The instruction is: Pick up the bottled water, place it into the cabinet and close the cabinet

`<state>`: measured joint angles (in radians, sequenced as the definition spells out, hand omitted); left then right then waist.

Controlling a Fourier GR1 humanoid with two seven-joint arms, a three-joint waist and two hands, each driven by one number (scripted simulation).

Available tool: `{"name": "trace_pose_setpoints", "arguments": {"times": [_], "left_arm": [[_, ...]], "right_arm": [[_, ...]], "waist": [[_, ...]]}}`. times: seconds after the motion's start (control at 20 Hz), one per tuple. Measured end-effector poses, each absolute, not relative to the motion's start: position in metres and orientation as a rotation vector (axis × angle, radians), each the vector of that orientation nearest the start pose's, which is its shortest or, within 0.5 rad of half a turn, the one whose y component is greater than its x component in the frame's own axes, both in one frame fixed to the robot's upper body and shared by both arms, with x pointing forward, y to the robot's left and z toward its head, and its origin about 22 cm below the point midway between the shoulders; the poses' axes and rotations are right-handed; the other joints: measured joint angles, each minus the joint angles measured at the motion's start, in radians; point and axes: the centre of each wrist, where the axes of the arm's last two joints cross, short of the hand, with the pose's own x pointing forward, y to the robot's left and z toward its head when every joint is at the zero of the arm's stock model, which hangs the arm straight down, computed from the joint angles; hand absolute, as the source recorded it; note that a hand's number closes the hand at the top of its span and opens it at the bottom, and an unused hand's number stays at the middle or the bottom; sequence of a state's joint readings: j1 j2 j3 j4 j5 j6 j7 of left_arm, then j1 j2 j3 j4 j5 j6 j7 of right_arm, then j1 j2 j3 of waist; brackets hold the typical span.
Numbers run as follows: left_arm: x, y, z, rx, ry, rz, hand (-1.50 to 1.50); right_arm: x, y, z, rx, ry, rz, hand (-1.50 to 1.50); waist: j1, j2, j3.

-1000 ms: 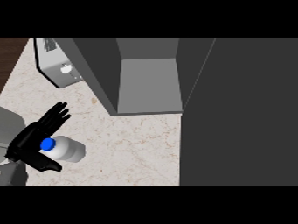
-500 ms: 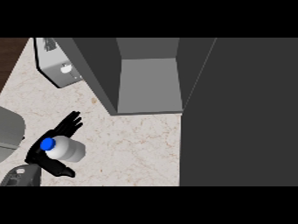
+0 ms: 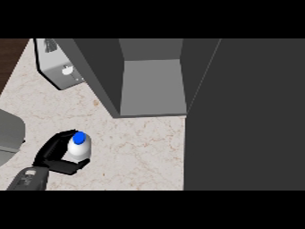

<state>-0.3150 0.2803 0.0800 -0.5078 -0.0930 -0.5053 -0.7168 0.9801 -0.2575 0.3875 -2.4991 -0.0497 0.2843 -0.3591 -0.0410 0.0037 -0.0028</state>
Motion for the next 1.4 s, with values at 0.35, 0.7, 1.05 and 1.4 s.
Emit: {"name": "trace_pose_setpoints", "arguments": {"times": [0.35,0.7,1.05,1.4], "left_arm": [[0.257,0.320,-0.132,-0.214,-1.617,-0.389,1.50],[0.234,0.271,-0.158,-0.064,-1.749,-0.185,1.50],[0.241,0.225,-0.153,-0.108,-1.769,-0.109,1.50],[0.269,0.179,-0.118,-0.150,-1.789,-0.064,1.50]], "right_arm": [[0.031,-0.226,0.109,0.353,-1.872,0.205,-1.50],[0.027,-0.228,0.108,0.329,-1.864,0.196,-1.50],[0.025,-0.231,0.108,0.321,-1.855,0.207,-1.50],[0.024,-0.229,0.108,0.332,-1.855,0.197,-1.50]], "waist": [[0.004,-0.004,0.004],[0.024,-0.010,0.006],[0.028,-0.009,0.004],[0.024,-0.008,0.002]]}}
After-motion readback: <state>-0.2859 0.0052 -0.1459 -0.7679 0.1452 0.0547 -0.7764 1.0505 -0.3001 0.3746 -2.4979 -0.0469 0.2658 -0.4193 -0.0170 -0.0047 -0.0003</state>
